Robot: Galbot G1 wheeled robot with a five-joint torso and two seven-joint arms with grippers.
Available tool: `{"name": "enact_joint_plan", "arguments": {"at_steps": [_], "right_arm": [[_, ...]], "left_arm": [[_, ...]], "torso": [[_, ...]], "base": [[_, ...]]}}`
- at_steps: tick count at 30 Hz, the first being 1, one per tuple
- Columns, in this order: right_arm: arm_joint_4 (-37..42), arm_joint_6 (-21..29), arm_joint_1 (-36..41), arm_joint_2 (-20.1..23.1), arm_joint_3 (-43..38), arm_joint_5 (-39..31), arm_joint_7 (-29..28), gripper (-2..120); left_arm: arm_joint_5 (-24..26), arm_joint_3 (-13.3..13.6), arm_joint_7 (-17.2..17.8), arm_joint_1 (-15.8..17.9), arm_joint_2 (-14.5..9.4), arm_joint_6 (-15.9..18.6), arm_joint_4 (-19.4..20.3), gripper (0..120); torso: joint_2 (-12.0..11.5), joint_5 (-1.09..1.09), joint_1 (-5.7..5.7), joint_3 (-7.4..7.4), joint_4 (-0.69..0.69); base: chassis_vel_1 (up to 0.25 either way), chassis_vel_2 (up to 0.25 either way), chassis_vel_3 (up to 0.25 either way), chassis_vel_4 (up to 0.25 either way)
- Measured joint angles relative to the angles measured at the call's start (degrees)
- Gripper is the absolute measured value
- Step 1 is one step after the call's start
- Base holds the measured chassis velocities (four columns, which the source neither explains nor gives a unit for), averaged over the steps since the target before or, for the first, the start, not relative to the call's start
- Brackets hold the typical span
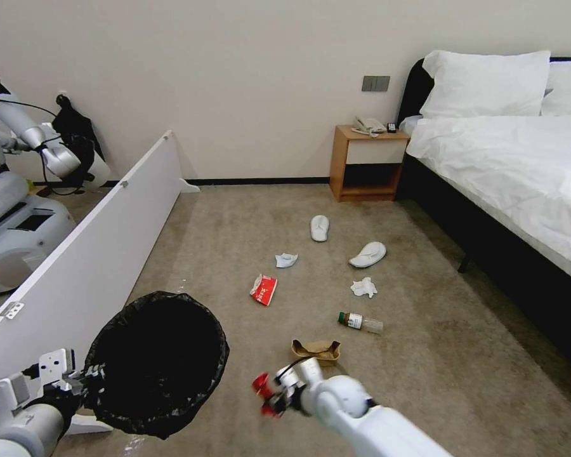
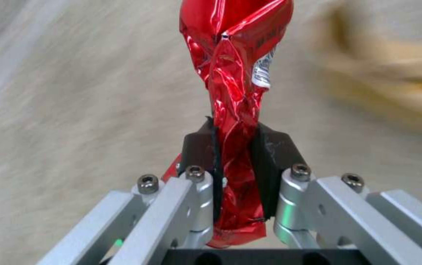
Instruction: Pick up the trash bin, then pick up the garbage from the floor and place it into the trash bin.
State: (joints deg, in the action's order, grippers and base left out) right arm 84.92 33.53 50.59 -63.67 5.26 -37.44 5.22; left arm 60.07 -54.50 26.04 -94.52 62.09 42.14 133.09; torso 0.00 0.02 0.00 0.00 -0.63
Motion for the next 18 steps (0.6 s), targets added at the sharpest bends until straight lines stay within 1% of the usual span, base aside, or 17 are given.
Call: {"name": "enact_joint_plan", "arguments": {"at_steps": [1,2,3,4,5,6,7,8,9,10,11,12,13,14,16,17,18], "right_arm": [[0.0,0.0,0.0,0.0,0.0,0.0,0.0,13],[4.2,-1.5,2.6,3.7,-4.1,-0.1,-0.1,13],[4.2,-1.5,2.6,3.7,-4.1,-0.1,-0.1,13],[7.6,-2.7,4.9,6.3,-7.5,0.2,-0.1,13],[10.7,-3.6,6.9,7.9,-10.4,0.5,0.0,13],[10.7,-3.6,6.9,7.9,-10.4,0.5,0.0,13],[13.6,-4.5,9.1,9.3,-13.7,0.6,0.1,13],[16.7,-5.9,11.9,10.8,-17.9,1.2,0.5,13],[16.7,-5.9,11.9,10.8,-17.9,1.2,0.5,13],[19.2,-8.8,14.9,11.8,-22.1,3.0,1.3,13],[19.2,-8.8,14.9,11.8,-22.1,3.0,1.3,13],[20.8,-11.1,16.9,12.1,-25.5,4.1,1.9,13],[22.4,-13.3,18.6,12.3,-28.5,4.3,2.2,13],[22.4,-13.3,18.6,12.3,-28.5,4.3,2.2,13],[23.6,-17.6,19.1,12.4,-30.2,4.3,2.4,13],[23.6,-17.6,19.1,12.4,-30.2,4.3,2.4,13],[23.9,-19.5,18.7,12.4,-30.3,4.2,2.4,13]], "left_arm": [[0.0,0.0,0.0,0.0,0.0,0.0,0.0,2],[0.4,0.1,0.0,0.0,-0.6,0.0,0.0,2],[0.4,0.1,0.0,0.0,-0.6,0.0,0.0,2],[0.6,0.3,-0.1,0.0,-1.0,0.0,0.0,2],[0.7,0.5,-0.1,0.0,-1.4,0.0,0.1,2],[0.7,0.5,-0.1,0.0,-1.4,0.0,0.1,2],[0.9,0.6,0.0,0.1,-1.8,0.0,0.2,2],[1.1,0.8,0.1,0.3,-2.3,0.0,0.3,2],[1.1,0.8,0.1,0.3,-2.3,0.0,0.3,2],[1.3,1.3,0.2,0.6,-2.8,0.0,0.5,2],[1.3,1.3,0.2,0.6,-2.8,0.0,0.5,2],[1.5,1.8,0.5,1.0,-3.3,0.0,0.8,2],[1.7,2.3,0.8,1.5,-3.7,0.0,1.1,2],[1.7,2.3,0.8,1.5,-3.7,0.0,1.1,2],[2.0,2.7,0.9,1.6,-4.1,0.0,1.6,2],[2.0,2.7,0.9,1.6,-4.1,0.0,1.6,2],[2.1,2.7,1.0,1.5,-4.3,0.0,1.8,2]], "torso": [[0.0,0.0,0.0,0.0,0.0],[0.0,-0.02,0.0,0.0,-0.03],[0.0,-0.02,0.0,0.0,-0.03],[0.0,-0.02,0.0,0.0,-0.04],[0.0,0.01,0.0,0.0,0.03],[0.0,0.01,0.0,0.0,0.03],[0.0,0.02,0.0,0.0,0.04],[0.0,-0.03,0.0,-0.01,0.03],[0.0,-0.03,0.0,-0.01,0.03],[0.0,0.0,0.0,-0.01,0.01],[0.0,0.0,0.0,-0.01,0.01],[0.0,0.01,0.0,-0.01,-0.03],[0.0,-0.03,0.0,-0.01,-0.03],[0.0,-0.03,0.0,-0.01,-0.03],[0.0,-0.01,0.0,-0.01,-0.02],[0.0,-0.01,0.0,-0.01,-0.02],[0.0,0.01,0.0,-0.01,0.01]], "base": [[0.0,0.0,0.0,0.0],[0.0,0.0,0.0,0.0],[0.0,0.0,0.0,0.0],[0.0,0.0,0.0,0.0],[0.0,0.0,0.0,0.0],[0.0,0.0,0.0,0.0],[0.0,0.0,0.0,0.0],[0.0,0.0,0.0,0.0],[0.0,0.0,0.0,0.0],[0.0,0.0,0.0,0.0],[0.0,0.0,0.0,0.0],[0.0,0.0,0.0,0.0],[0.0,0.0,0.0,0.0],[0.0,0.0,0.0,0.0],[0.0,0.0,0.0,0.0],[0.0,0.0,0.0,0.0],[0.0,0.0,0.0,0.0]]}}
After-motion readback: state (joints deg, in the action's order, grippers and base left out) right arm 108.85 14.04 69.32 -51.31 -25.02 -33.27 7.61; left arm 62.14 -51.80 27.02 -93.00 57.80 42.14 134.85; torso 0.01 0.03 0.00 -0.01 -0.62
